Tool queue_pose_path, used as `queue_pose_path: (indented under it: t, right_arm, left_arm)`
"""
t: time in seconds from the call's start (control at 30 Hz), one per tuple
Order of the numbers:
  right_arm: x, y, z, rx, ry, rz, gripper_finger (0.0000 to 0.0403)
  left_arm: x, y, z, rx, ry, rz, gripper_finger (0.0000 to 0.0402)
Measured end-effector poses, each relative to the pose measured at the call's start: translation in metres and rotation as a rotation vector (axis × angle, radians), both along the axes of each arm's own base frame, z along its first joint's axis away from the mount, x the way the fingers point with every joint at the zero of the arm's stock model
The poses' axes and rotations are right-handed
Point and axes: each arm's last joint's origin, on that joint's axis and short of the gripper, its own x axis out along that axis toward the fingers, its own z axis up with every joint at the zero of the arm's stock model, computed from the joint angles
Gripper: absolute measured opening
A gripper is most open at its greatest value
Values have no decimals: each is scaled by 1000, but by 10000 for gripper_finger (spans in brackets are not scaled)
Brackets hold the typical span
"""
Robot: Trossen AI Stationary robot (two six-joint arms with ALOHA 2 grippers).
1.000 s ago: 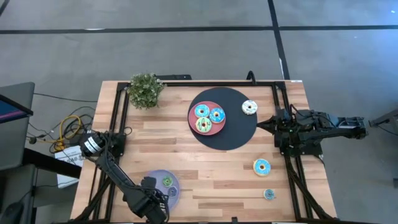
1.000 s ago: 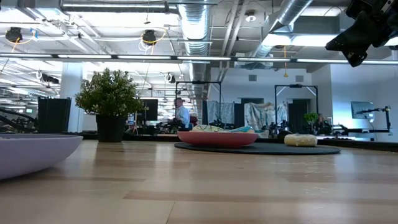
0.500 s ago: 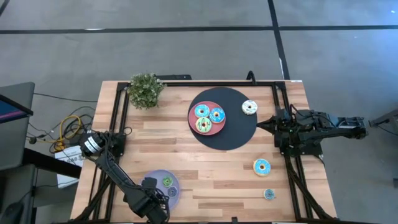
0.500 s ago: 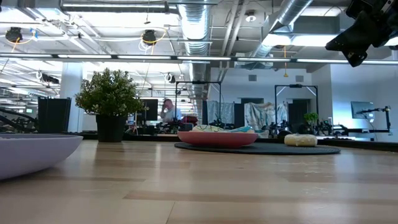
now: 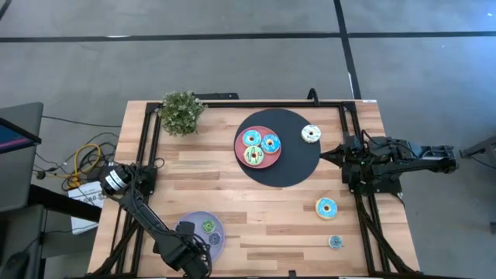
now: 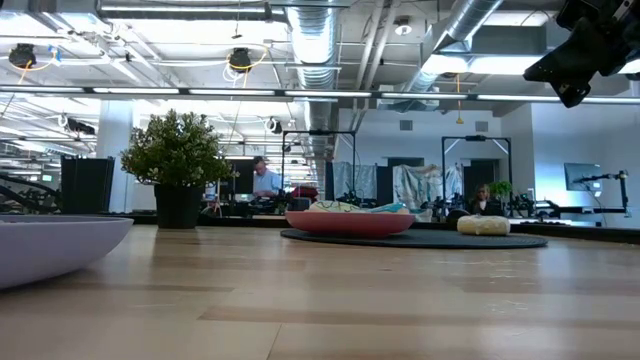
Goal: Pick & Place donuts
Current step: Put the big white donut on the pink plate
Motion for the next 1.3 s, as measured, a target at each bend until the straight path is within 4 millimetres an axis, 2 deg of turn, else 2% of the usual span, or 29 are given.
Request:
queue_pose_path:
  t: [0.13,0.33,0.43,0.57,0.67,0.73,0.87,0.97,1.0,1.07,1.2,1.3]
  right_arm:
    - [0,0,0,0,0,0,0]
    - [0,0,0,0,-1,0,0]
    - [0,0,1,0,-17,-3,0]
    - [1,0,4,2,-43,-3,0]
    - [2,0,5,5,-54,-4,0]
    - [2,0,6,35,-64,-13,0]
    - [2,0,6,83,-70,-28,0]
    - [2,0,6,85,-71,-29,0]
    - [2,0,6,85,-71,-30,0]
    - [2,0,6,87,-71,-48,0]
    - [7,-5,7,126,-101,-239,5]
    - [13,-8,8,119,-113,-372,27]
  left_arm:
    - [7,4,14,82,-47,34,306]
    - [22,28,68,313,-79,35,305]
    - [43,43,92,419,-262,-33,304]
    - [80,71,110,616,-463,-237,292]
    - [111,101,110,638,-453,-381,261]
    - [133,125,109,592,-453,-473,225]
    - [178,169,109,492,-572,-734,119]
    - [203,195,109,481,-662,-1060,27]
    - [209,203,107,482,-687,-1165,15]
    - [220,219,107,504,-745,-1284,16]
    - [229,250,96,484,-756,-1211,17]
    - [231,271,86,403,-758,-1227,4]
